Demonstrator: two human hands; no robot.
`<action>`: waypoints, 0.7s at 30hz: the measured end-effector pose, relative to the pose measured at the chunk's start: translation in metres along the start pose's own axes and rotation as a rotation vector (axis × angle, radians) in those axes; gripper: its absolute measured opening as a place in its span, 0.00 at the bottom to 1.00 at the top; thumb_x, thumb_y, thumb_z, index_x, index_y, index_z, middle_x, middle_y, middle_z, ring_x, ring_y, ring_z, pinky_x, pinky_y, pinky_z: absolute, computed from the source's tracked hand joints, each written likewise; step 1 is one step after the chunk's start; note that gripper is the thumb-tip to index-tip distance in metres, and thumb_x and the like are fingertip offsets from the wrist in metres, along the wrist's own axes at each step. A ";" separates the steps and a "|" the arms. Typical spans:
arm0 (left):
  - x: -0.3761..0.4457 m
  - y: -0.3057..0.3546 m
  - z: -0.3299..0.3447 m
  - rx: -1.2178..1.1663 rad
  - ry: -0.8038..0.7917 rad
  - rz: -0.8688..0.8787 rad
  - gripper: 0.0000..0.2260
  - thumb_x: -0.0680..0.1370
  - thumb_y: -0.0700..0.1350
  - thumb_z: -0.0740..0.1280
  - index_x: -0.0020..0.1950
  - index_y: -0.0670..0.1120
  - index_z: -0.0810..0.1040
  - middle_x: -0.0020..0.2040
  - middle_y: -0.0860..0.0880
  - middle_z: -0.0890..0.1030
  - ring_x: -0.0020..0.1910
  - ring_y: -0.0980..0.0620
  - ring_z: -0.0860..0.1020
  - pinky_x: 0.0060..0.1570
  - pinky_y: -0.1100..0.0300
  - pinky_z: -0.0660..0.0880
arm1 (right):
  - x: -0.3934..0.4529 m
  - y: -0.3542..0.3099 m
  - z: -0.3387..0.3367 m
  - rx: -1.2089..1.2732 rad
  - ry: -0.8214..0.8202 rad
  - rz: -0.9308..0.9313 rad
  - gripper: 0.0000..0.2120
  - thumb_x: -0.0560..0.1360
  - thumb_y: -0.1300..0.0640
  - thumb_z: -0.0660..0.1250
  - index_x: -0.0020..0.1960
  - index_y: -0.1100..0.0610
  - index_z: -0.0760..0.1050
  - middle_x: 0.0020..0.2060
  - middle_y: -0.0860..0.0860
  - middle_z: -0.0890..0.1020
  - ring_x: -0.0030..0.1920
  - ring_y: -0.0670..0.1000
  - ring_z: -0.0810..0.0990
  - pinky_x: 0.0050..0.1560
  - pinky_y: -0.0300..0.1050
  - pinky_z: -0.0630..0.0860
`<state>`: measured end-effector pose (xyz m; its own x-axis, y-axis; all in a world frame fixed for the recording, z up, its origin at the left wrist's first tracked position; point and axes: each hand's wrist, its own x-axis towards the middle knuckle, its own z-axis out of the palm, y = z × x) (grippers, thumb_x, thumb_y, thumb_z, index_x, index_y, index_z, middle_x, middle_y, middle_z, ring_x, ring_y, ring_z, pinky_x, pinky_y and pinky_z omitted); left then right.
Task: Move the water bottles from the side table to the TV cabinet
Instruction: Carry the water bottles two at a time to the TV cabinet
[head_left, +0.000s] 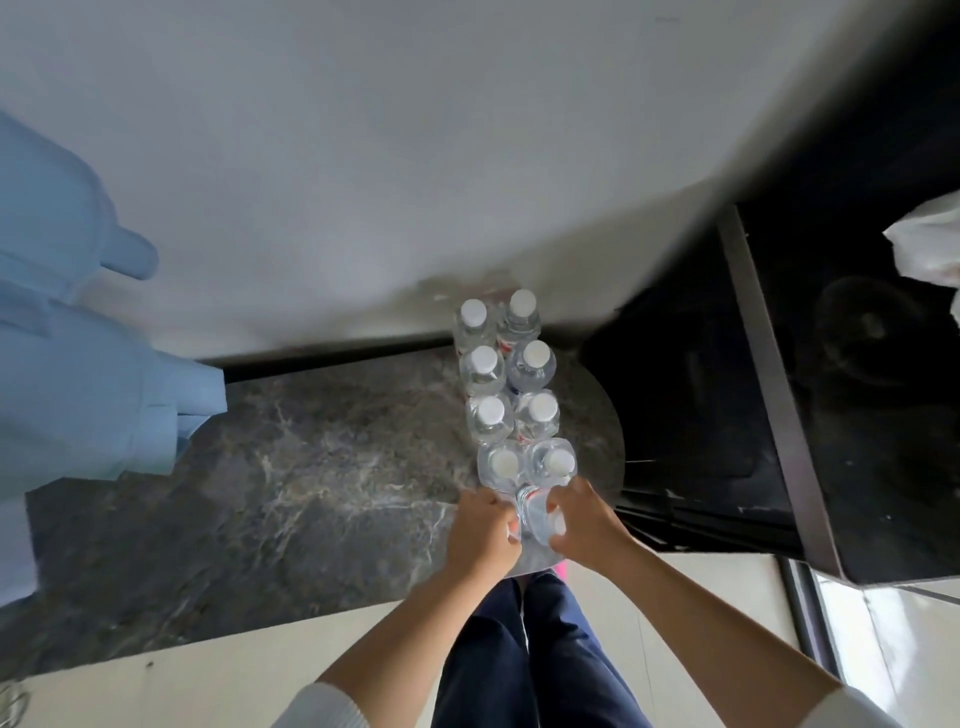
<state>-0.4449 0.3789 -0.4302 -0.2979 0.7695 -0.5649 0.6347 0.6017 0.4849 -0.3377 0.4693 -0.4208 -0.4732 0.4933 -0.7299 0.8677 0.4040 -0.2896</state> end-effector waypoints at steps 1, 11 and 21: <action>0.000 0.002 0.000 -0.012 0.004 -0.008 0.09 0.74 0.36 0.62 0.51 0.39 0.81 0.59 0.46 0.78 0.63 0.48 0.71 0.57 0.63 0.72 | 0.001 0.000 -0.001 -0.003 -0.002 -0.001 0.17 0.73 0.60 0.66 0.61 0.58 0.71 0.63 0.56 0.68 0.58 0.55 0.75 0.59 0.46 0.75; 0.008 0.012 0.007 0.000 0.062 -0.037 0.09 0.76 0.37 0.62 0.52 0.40 0.80 0.54 0.46 0.76 0.59 0.50 0.71 0.52 0.65 0.71 | 0.004 0.005 -0.001 0.024 0.006 -0.021 0.17 0.73 0.59 0.67 0.61 0.57 0.71 0.63 0.55 0.68 0.55 0.53 0.76 0.58 0.45 0.76; 0.012 0.019 0.007 0.017 -0.034 -0.094 0.11 0.75 0.39 0.65 0.57 0.42 0.77 0.61 0.46 0.74 0.63 0.49 0.72 0.58 0.64 0.71 | 0.002 0.011 0.000 0.091 -0.018 0.014 0.22 0.74 0.56 0.67 0.65 0.58 0.67 0.65 0.56 0.65 0.59 0.54 0.75 0.60 0.43 0.74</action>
<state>-0.4314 0.3981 -0.4319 -0.3322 0.7017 -0.6302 0.6171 0.6671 0.4174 -0.3294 0.4742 -0.4254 -0.4588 0.4839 -0.7452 0.8849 0.3247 -0.3340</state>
